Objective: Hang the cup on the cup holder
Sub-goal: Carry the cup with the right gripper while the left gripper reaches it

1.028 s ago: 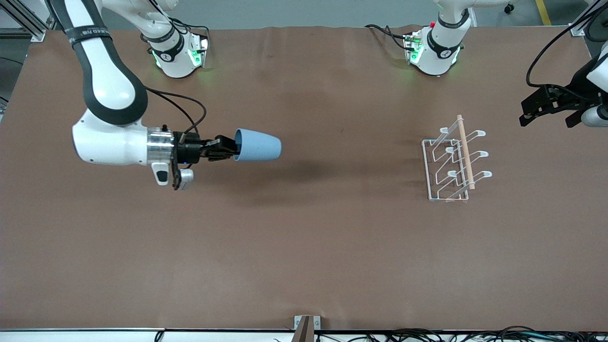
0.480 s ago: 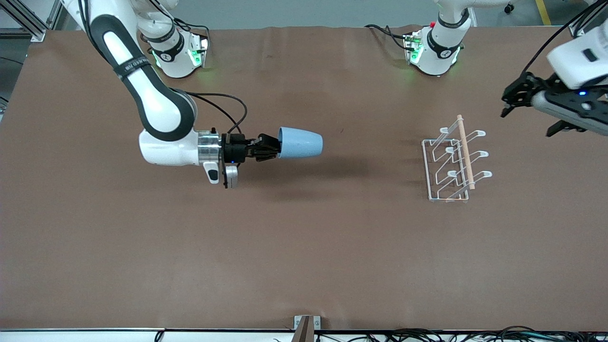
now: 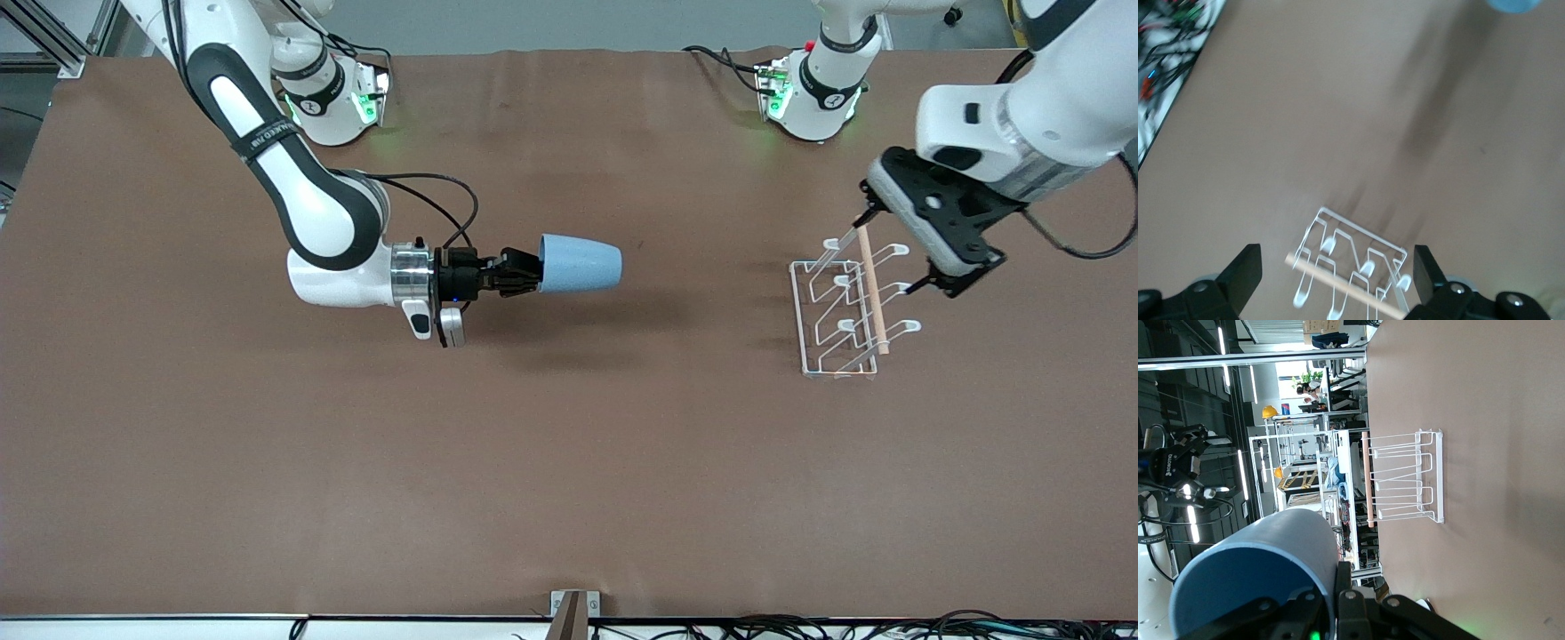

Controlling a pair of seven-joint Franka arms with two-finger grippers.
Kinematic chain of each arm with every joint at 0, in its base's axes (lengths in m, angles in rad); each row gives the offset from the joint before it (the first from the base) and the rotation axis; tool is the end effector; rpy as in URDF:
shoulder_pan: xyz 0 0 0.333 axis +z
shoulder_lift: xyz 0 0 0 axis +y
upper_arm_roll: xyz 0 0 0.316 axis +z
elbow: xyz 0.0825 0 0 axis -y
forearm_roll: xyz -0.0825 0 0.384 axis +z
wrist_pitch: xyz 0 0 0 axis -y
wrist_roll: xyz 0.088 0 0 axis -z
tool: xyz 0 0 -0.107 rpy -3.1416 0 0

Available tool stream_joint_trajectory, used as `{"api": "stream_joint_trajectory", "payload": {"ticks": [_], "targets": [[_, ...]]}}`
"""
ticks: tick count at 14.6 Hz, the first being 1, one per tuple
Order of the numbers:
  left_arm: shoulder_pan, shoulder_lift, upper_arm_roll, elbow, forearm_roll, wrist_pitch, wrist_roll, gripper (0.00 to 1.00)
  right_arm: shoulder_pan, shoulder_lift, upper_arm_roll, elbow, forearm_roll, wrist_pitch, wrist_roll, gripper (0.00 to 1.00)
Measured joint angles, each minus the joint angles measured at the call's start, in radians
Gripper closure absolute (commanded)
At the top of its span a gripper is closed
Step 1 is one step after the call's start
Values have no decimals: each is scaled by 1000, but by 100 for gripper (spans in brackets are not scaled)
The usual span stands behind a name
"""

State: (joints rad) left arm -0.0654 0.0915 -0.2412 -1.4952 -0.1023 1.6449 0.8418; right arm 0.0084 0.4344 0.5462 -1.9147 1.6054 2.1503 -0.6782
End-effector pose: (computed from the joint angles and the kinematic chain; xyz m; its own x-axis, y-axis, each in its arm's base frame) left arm 0.5611 -0.1813 0.6171 0.4141 -0.9005 0.1325 -0.9100 -0.4129 0.0376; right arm 0.5332 0.3498 0.3278 0.9963 0.0515 -0.0692 -0.0606 -0.1526 -0.9864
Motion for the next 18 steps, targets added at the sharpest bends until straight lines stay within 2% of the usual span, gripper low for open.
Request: {"api": "stream_joint_trajectory", "payload": {"ticks": [4, 6, 11, 18], "targets": [[-30, 57, -119, -2, 2, 3, 30, 0, 3, 13, 22, 0, 31, 2, -30, 100], [-76, 103, -153, -3, 6, 7, 36, 0, 3, 16, 23, 1, 36, 2, -38, 100], [-190, 210, -163, 3, 14, 99, 42, 0, 3, 17, 23, 1, 38, 3, -39, 100], [-252, 238, -168, 9, 16, 164, 44, 0, 3, 17, 23, 1, 39, 3, -40, 100]]}}
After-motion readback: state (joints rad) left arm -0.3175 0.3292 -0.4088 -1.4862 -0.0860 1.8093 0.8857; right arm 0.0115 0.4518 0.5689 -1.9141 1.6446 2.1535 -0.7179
